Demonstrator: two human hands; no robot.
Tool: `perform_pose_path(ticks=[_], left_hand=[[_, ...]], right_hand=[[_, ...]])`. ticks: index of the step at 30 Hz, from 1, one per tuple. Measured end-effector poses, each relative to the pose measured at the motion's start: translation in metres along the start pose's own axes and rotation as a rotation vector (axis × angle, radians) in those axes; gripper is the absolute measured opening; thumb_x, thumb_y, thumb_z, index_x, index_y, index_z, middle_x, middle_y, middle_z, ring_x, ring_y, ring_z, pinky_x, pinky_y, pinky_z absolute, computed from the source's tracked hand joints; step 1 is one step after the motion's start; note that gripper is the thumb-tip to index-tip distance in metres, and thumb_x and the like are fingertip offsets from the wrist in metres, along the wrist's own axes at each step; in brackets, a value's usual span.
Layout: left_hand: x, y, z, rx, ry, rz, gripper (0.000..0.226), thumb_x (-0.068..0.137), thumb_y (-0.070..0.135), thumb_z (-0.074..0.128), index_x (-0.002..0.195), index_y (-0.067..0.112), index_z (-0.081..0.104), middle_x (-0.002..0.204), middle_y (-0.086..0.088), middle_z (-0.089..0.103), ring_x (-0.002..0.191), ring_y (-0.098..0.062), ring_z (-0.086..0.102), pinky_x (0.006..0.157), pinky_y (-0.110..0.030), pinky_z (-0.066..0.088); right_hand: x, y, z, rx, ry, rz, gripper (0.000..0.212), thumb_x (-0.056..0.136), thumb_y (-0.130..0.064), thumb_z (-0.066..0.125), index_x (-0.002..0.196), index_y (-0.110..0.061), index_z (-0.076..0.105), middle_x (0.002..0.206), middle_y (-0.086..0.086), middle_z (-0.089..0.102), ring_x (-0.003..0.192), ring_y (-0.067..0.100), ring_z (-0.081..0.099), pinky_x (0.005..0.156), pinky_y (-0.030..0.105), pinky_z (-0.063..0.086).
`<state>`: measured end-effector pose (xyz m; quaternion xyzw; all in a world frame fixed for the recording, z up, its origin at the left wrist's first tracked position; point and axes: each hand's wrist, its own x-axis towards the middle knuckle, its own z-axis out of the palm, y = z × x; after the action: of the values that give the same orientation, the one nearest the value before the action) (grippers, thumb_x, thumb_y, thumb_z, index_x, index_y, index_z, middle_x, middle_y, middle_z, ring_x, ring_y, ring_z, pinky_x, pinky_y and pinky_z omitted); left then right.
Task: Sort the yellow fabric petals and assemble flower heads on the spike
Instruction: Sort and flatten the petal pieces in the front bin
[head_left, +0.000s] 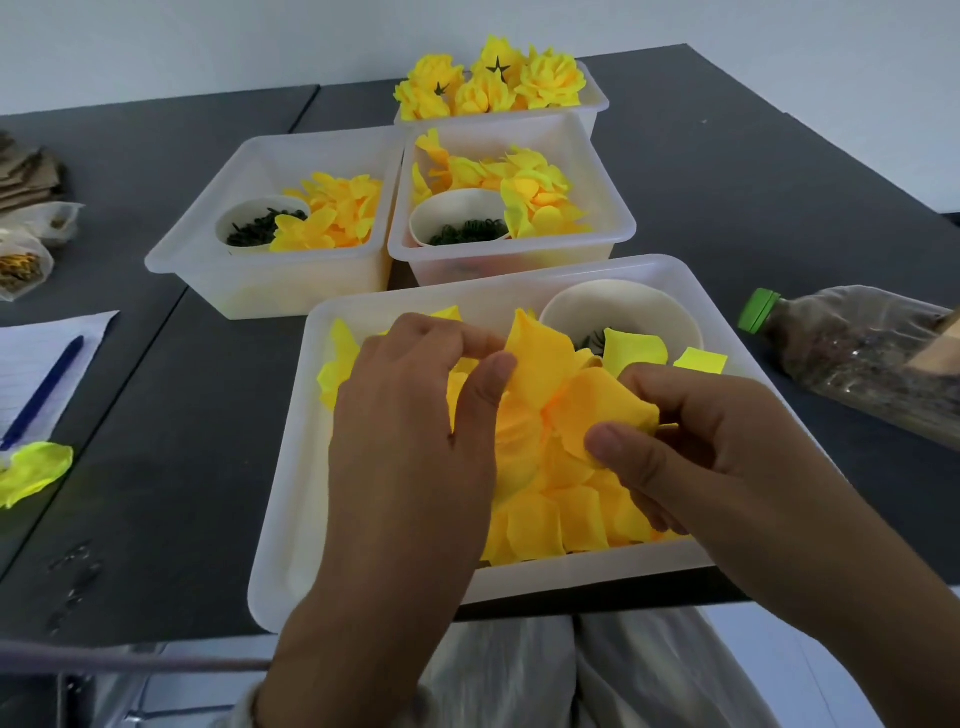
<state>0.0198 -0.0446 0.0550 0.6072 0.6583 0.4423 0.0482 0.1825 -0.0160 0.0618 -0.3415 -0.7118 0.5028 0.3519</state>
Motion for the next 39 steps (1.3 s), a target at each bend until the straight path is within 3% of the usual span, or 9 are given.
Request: perform_pose_path(ticks=[6,8,11,14,18,23,29,34,39], left_hand=[[0.002,0.0,0.002,0.027,-0.148,-0.014,0.016,0.1,0.03,0.045,0.105,0.031,0.06,0.091,0.018,0.061,0.082,-0.002,0.057,0.069,-0.026,0.049],[0.002,0.003,0.003,-0.001,-0.212,-0.022,0.014,0.097,0.029,0.047,0.105,0.034,0.057,0.085,0.022,0.058,0.084,0.001,0.058,0.068,-0.015,0.044],[0.005,0.005,0.001,-0.098,-0.219,-0.072,0.013,0.092,0.028,0.052,0.096,0.04,0.056,0.079,0.025,0.06,0.087,0.007,0.057,0.068,-0.005,0.041],[0.009,0.003,0.0,-0.19,-0.189,-0.145,0.015,0.094,0.03,0.05,0.084,0.034,0.061,0.075,0.021,0.063,0.079,0.004,0.058,0.065,-0.007,0.043],[0.009,0.005,0.001,-0.221,-0.179,-0.174,0.02,0.09,0.038,0.046,0.076,0.031,0.058,0.071,0.022,0.06,0.07,0.002,0.056,0.058,-0.009,0.041],[0.009,0.004,-0.004,-0.271,-0.116,-0.159,0.018,0.088,0.031,0.059,0.071,0.029,0.06,0.064,0.016,0.058,0.07,-0.005,0.056,0.06,-0.011,0.042],[0.007,0.009,-0.007,-0.362,-0.11,-0.126,0.02,0.087,0.024,0.064,0.068,0.026,0.061,0.059,0.012,0.058,0.056,-0.004,0.05,0.051,-0.012,0.04],[0.005,0.01,-0.008,-0.385,-0.104,-0.093,0.024,0.088,0.026,0.067,0.066,0.026,0.058,0.055,0.012,0.054,0.05,-0.003,0.045,0.048,-0.011,0.036],[0.008,0.011,-0.009,-0.407,0.029,-0.032,0.052,0.083,0.017,0.073,0.052,0.017,0.031,0.047,0.001,0.029,0.045,-0.005,0.027,0.047,-0.014,0.028]], right_hand=[[-0.003,-0.002,0.003,-0.194,0.029,0.033,0.03,0.078,-0.057,0.059,0.075,-0.028,0.059,0.054,-0.009,0.052,0.049,0.005,0.047,0.045,0.02,0.04],[-0.004,-0.002,0.004,-0.264,0.03,0.042,0.034,0.073,-0.062,0.055,0.079,-0.028,0.058,0.06,-0.002,0.055,0.052,0.01,0.048,0.051,0.033,0.044],[-0.007,-0.004,0.004,-0.303,0.036,0.041,0.04,0.071,-0.065,0.056,0.076,-0.026,0.059,0.065,0.003,0.058,0.056,0.017,0.05,0.055,0.041,0.047],[-0.008,-0.004,0.003,-0.328,0.034,0.008,0.036,0.072,-0.067,0.047,0.075,-0.033,0.056,0.061,-0.003,0.054,0.055,0.013,0.048,0.05,0.027,0.042],[-0.009,-0.002,0.006,-0.347,0.04,-0.017,0.039,0.075,-0.063,0.047,0.073,-0.025,0.057,0.061,0.001,0.053,0.055,0.015,0.047,0.05,0.03,0.039],[-0.01,0.0,0.007,-0.323,0.068,-0.008,0.04,0.076,-0.063,0.048,0.074,-0.024,0.057,0.06,0.004,0.052,0.052,0.015,0.046,0.048,0.031,0.037],[-0.01,-0.002,0.01,-0.273,0.141,0.038,0.034,0.073,-0.065,0.045,0.08,-0.034,0.057,0.058,-0.012,0.054,0.055,0.008,0.053,0.048,0.024,0.043],[-0.008,-0.006,0.019,-0.219,0.212,0.046,0.024,0.079,-0.054,0.053,0.078,-0.031,0.055,0.064,-0.01,0.065,0.056,-0.001,0.061,0.057,0.011,0.046],[-0.004,-0.011,0.025,-0.132,0.284,0.049,0.024,0.081,-0.039,0.052,0.083,-0.016,0.058,0.066,-0.006,0.07,0.062,0.0,0.068,0.058,0.028,0.055]])
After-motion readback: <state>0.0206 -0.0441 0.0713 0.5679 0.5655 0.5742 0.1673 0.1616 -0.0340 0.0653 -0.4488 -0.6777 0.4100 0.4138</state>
